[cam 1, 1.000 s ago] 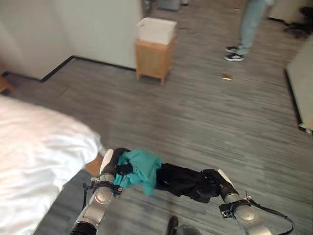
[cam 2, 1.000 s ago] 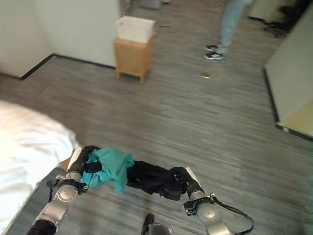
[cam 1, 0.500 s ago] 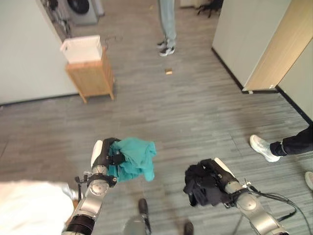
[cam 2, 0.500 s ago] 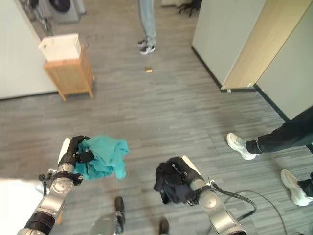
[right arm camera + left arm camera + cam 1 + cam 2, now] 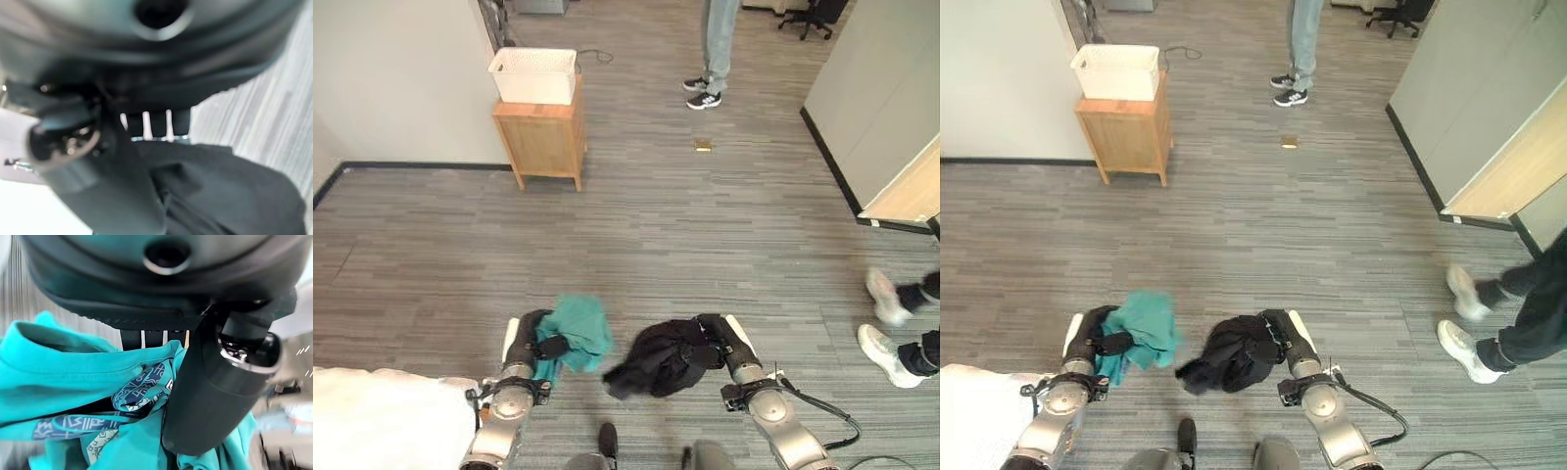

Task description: Pick up bed clothes into laundry basket.

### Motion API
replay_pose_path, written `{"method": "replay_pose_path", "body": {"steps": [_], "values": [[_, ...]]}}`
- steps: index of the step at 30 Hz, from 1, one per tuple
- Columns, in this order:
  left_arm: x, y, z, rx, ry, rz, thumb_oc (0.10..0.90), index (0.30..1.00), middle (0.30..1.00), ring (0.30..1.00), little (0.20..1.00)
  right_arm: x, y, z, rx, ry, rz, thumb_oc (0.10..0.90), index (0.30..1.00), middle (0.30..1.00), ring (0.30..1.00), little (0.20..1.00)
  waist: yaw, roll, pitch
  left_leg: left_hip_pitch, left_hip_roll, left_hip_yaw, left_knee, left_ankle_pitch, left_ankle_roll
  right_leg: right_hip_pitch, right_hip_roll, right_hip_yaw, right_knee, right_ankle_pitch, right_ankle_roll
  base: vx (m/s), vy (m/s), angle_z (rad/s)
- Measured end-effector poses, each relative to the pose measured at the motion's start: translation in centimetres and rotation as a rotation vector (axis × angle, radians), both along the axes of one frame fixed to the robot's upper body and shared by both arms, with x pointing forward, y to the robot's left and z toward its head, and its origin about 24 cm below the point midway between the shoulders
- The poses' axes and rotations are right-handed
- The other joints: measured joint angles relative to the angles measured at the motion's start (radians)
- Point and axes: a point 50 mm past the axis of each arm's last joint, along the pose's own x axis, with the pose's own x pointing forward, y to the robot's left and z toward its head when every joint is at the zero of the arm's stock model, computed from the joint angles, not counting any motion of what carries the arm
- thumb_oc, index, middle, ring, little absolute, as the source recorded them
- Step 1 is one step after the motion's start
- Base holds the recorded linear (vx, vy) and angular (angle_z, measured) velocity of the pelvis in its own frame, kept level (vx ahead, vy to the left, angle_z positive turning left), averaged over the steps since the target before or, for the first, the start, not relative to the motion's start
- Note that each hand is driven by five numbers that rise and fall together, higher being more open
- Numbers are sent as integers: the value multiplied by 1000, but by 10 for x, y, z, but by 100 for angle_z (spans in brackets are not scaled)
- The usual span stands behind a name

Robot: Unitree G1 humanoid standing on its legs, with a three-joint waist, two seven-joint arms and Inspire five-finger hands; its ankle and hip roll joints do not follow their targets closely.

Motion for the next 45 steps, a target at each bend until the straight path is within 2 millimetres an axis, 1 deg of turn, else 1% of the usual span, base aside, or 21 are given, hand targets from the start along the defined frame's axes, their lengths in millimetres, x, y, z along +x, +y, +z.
{"method": "replay_pose_path", "body": {"steps": [2,5,9,11,12,13,15,16,17,18,19,23,26,29,30,31,33,38,42,44,45], "values": [[0,-8,-3,-15,16,-35,400,300,300,300,300,2,-4,3,0,-14,-25,400,300,300,300,300,-32,-14,15,10,-16,-27,4,-16,4,-35,-14,-53,-207,75,15,699,-81,62],[-4,-12,-10,-25,48,-48,400,300,300,300,300,0,-13,1,-3,-7,-61,400,300,300,300,300,-53,-18,18,76,-21,-48,-3,-74,-10,-54,-80,-277,-429,168,30,463,-74,39],[-7,-15,-15,-17,75,-68,400,300,300,300,300,-23,-23,-20,-23,95,-95,400,300,300,300,300,-77,33,-39,198,74,-128,16,-205,-119,14,-50,-250,-302,244,-30,671,-255,66],[-5,-17,-16,-22,78,-77,400,300,300,300,300,-22,-28,-23,-44,112,-99,400,300,300,300,300,-82,59,-47,151,112,-112,178,-234,-192,59,-8,-287,-293,265,-88,602,-363,58],[7,-21,-7,-25,38,-94,400,300,300,300,300,-20,-37,-23,-87,131,-103,400,300,300,300,300,-38,40,-34,-59,126,-127,701,-170,-241,132,23,-285,-306,221,-181,313,-185,-34],[6,-20,-8,-25,41,-87,400,300,300,300,300,-17,-41,-19,-114,121,-91,400,300,300,300,300,8,39,-34,-104,118,-166,863,-111,-257,170,52,-248,-309,204,-206,122,-83,-63],[8,-15,-5,-19,27,-77,400,300,300,300,300,-5,-46,-8,-133,63,-111,400,300,300,300,300,11,21,-36,-208,83,-196,1043,-57,-275,244,66,-244,-346,197,-222,384,-45,-66],[11,-11,-1,-14,12,-67,400,300,300,300,300,6,-45,2,-141,20,-111,400,300,300,300,300,21,-6,-28,-259,59,-177,1048,-51,-273,283,76,-196,-372,164,-183,766,80,-65],[15,-8,3,-6,-6,-67,400,300,300,300,300,12,-42,6,-139,-1,-109,400,300,300,300,300,45,-33,-18,-261,65,-111,994,-71,-243,316,75,-155,-414,189,-203,634,206,-134],[17,-1,7,6,-23,-51,400,300,300,300,300,24,-34,15,-134,-39,-82,400,300,300,300,300,95,-64,-15,-272,46,-32,829,-99,-201,343,85,-69,-464,177,-150,704,226,-163],[19,1,10,12,-34,-49,400,300,300,300,300,30,-31,20,-134,-62,-70,400,300,300,300,300,121,-63,-15,-282,62,4,668,-111,-178,365,94,-85,-484,135,-64,558,165,-157],[24,4,16,25,-57,-48,400,300,300,300,300,31,-28,17,-150,-52,-50,400,300,300,300,300,173,-47,-17,-322,103,179,169,-6,-172,490,195,-116,-495,68,-99,570,155,-51],[20,9,12,38,-35,-33,400,300,300,300,300,25,-25,7,-150,-13,-40,400,300,300,300,300,198,-46,-21,-388,96,343,115,71,-108,587,210,-190,-494,27,-108,536,141,-49],[12,15,3,64,14,-18,400,300,300,300,300,11,-28,-1,-160,28,-24,400,300,300,300,300,180,21,-65,-326,101,496,139,3,17,690,240,-173,-481,6,-77,475,126,-25],[12,19,4,96,14,-23,400,300,300,300,300,2,-28,-6,-161,51,-14,400,300,300,300,300,160,37,-91,-293,91,459,93,122,134,721,255,-160,-452,-17,-47,339,131,22],[17,23,10,122,-4,-23,400,300,300,300,300,-3,-26,-11,-156,76,-11,400,300,300,300,300,144,1,-105,-276,46,445,69,131,135,694,215,-162,-379,-48,-27,381,197,33],[29,26,21,167,-47,-36,400,300,300,300,300,-6,-28,-12,-161,94,17,400,300,300,300,300,144,-11,-110,-216,-10,423,18,114,104,606,119,-166,-132,-64,7,411,223,20],[65,27,63,240,-198,-39,400,300,300,300,300,1,-24,15,-180,-9,84,400,300,300,300,300,122,37,-13,-30,-25,233,-21,64,73,349,11,-192,419,-73,17,301,68,64],[83,41,97,329,-307,-8,400,300,300,300,300,25,-17,52,-222,-164,156,400,300,300,300,300,82,25,2,13,-29,69,-19,49,12,169,-43,-177,234,-113,11,331,-226,135],[89,44,109,347,-355,21,400,300,300,300,300,31,-22,68,-268,-223,180,400,300,300,300,300,55,27,11,8,-10,-41,-19,44,-19,175,39,27,-117,-76,-4,244,-218,166],[89,47,111,353,-360,32,400,300,300,300,300,33,-23,72,-277,-234,191,400,300,300,300,300,67,21,14,12,-8,-55,-22,30,-23,164,36,47,-184,-39,-10,205,-205,119]]}}
